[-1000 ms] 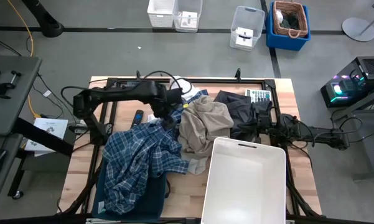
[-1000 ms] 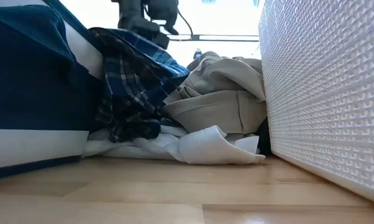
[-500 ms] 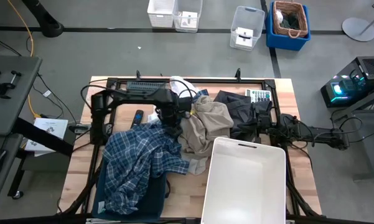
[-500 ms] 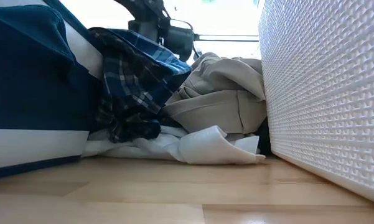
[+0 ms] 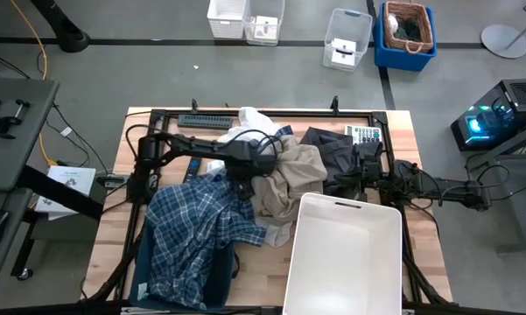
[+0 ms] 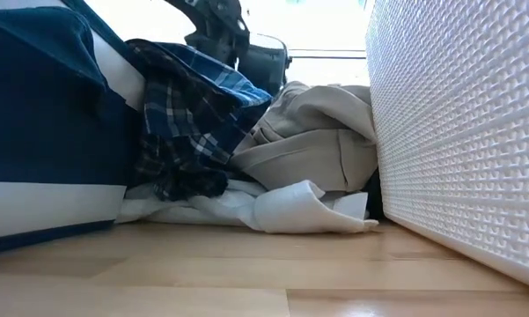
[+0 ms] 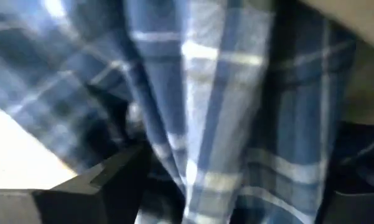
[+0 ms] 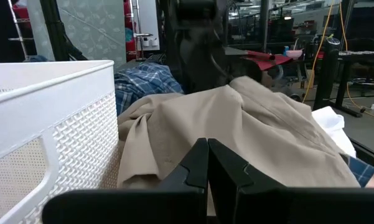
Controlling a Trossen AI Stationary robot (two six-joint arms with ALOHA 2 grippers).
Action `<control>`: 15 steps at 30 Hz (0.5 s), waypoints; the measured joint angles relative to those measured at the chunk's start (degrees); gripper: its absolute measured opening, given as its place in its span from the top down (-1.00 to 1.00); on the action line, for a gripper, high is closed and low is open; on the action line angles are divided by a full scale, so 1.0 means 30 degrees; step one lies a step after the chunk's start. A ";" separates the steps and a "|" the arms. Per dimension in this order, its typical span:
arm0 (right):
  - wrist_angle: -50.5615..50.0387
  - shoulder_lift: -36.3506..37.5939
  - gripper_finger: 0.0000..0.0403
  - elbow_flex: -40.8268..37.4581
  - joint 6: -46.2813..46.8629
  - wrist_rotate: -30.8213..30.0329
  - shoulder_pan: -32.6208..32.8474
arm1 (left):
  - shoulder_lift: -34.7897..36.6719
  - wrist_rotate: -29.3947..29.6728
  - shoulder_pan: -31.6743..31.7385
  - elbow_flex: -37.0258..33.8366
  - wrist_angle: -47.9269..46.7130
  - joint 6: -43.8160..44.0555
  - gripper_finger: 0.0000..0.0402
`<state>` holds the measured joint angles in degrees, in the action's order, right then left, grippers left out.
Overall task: Sort clothes
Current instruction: Put the blue shirt into blue laundry organizer
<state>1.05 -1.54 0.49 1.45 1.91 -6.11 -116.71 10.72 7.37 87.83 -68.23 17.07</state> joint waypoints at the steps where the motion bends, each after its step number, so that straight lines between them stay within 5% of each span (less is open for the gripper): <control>1: -0.0003 -0.0001 1.00 0.0006 0.0000 0.0000 -0.0006 | 0.0216 0.0162 -0.0033 0.0000 -0.0021 0.0179 -0.36; 15: 0.0003 -0.0001 1.00 0.0004 0.0000 0.0000 -0.0002 | 0.0505 -0.0830 0.0044 0.0000 -0.0645 0.2634 -0.34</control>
<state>1.06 -1.54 0.50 1.45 1.91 -6.12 -115.20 8.23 7.50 87.83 -70.17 24.97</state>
